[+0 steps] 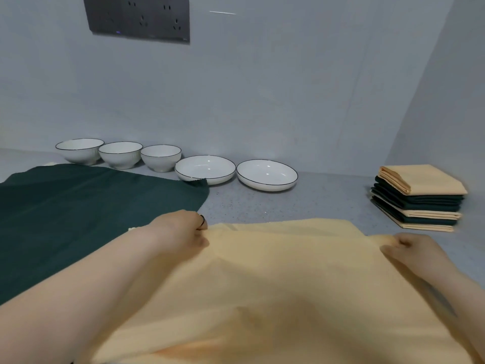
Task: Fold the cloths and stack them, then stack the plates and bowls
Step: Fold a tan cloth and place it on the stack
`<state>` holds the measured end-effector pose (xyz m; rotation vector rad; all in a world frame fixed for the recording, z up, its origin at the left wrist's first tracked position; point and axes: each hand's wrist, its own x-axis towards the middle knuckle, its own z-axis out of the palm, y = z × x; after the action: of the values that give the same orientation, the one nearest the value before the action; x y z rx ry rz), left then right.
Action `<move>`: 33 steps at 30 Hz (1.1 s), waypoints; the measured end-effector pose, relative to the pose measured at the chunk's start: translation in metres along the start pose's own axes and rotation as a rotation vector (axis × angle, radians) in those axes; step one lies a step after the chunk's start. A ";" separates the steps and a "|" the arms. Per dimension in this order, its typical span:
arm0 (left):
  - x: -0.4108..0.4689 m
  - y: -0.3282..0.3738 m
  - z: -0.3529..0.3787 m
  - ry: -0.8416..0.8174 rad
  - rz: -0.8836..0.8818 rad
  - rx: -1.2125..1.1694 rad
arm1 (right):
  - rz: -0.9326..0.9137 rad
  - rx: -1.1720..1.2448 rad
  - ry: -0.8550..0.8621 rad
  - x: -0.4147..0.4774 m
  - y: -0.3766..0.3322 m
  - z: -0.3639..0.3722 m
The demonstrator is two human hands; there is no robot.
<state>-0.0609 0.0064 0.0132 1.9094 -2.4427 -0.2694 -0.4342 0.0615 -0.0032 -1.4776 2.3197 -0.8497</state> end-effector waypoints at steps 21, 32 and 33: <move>0.005 -0.072 -0.025 -0.314 -0.240 -0.022 | -0.031 -0.136 -0.068 0.057 -0.033 0.048; 0.008 -0.073 -0.022 -0.293 -0.279 -0.015 | 0.020 -0.307 -0.016 0.060 -0.041 0.055; 0.009 -0.074 -0.021 -0.280 -0.287 -0.021 | 0.025 -0.317 -0.012 0.060 -0.042 0.055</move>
<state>0.0109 -0.0216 0.0216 2.3554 -2.2942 -0.6063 -0.4024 -0.0236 -0.0168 -1.5611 2.5481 -0.4799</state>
